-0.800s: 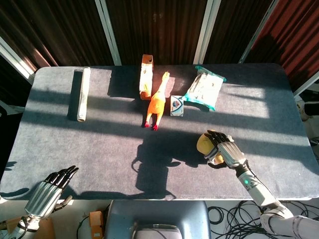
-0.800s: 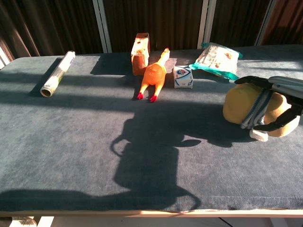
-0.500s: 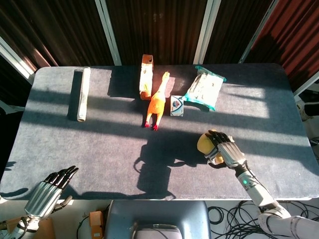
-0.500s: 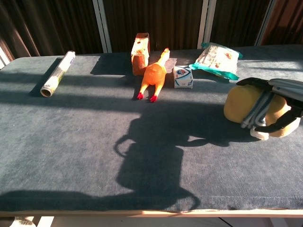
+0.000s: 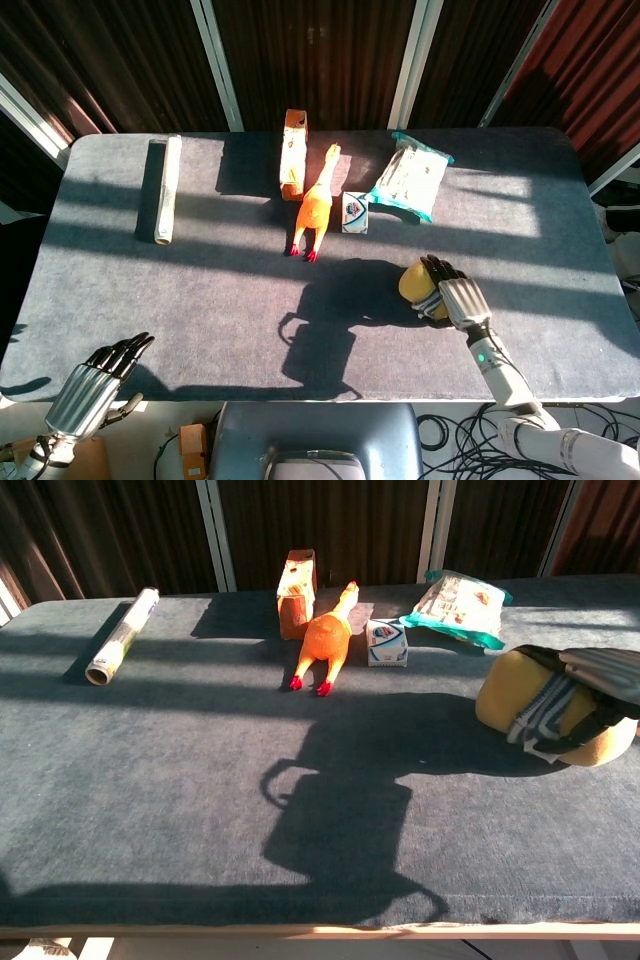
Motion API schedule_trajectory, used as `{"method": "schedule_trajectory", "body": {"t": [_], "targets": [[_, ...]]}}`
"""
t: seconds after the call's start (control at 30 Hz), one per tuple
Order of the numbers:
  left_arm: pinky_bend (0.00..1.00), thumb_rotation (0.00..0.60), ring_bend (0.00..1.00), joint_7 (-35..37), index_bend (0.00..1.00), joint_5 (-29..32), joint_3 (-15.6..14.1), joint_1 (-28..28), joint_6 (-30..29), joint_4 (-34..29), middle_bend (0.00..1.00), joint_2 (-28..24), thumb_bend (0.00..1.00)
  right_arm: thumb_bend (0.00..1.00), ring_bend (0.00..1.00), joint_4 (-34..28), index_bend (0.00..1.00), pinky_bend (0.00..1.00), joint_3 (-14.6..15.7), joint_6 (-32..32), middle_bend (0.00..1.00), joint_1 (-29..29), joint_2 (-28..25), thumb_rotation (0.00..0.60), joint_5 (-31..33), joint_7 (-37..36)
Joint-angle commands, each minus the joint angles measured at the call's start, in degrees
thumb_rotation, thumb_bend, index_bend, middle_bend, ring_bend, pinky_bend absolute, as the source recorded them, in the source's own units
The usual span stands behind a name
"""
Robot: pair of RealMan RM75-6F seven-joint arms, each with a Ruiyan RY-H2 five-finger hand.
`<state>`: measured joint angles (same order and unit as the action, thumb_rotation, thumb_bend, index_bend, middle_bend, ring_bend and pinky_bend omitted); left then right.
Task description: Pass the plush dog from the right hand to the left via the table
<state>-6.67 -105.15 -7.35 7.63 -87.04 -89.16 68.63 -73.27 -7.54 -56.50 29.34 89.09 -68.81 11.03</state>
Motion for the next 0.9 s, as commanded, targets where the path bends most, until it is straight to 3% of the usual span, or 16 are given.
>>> {"method": "schedule_trajectory", "body": {"t": [0.03,0.1,0.17,0.4,0.67,0.8,0.9], "targets": [[0.34,0.600,0.20,0.7,0.09,0.1,0.1,0.0,-0.2,0.0,0.11,-0.2,0.24,0.17,0.61,5.2,0.63,0.97,-1.9,-3.7,0.47,0.8,6.3,0.600,2.4,4.9],[0.34,0.600,0.20,1.1,0.09,0.2,0.1,0.0,-0.4,0.0,0.11,-0.4,0.24,0.20,0.66,6.4,0.74,1.00,-2.3,-5.0,0.53,1.1,8.1,0.600,1.0,3.2],[0.34,0.600,0.20,1.6,0.09,0.4,0.2,-0.1,-0.5,0.0,0.11,-0.5,0.24,0.21,0.67,6.2,0.79,1.00,-2.2,-6.6,0.55,1.5,9.2,0.600,-2.4,-1.0],[0.34,0.600,0.20,1.8,0.09,0.8,0.1,0.0,0.2,-0.2,0.11,-0.8,0.24,0.21,0.67,-0.3,0.80,1.00,-1.7,-10.7,0.55,4.6,10.1,0.600,-14.7,-15.7],[0.34,0.600,0.20,2.1,0.09,0.6,0.0,0.1,0.4,-0.2,0.11,-1.0,0.24,0.21,0.67,-3.8,0.80,1.00,-4.8,-6.9,0.55,10.4,14.2,0.600,-15.2,-14.6],[0.34,0.600,0.20,2.3,0.09,0.8,0.0,0.1,0.6,-0.3,0.11,-1.1,0.24,0.21,0.67,0.5,0.79,1.00,-7.2,-6.8,0.55,13.6,19.8,0.600,-14.9,-13.7],[0.34,0.600,0.20,2.4,0.09,0.7,0.0,0.1,0.7,-0.3,0.11,-1.2,0.24,0.21,0.61,5.3,0.76,0.94,-8.2,-5.7,0.55,15.7,23.5,0.600,-14.3,-15.4]]}}
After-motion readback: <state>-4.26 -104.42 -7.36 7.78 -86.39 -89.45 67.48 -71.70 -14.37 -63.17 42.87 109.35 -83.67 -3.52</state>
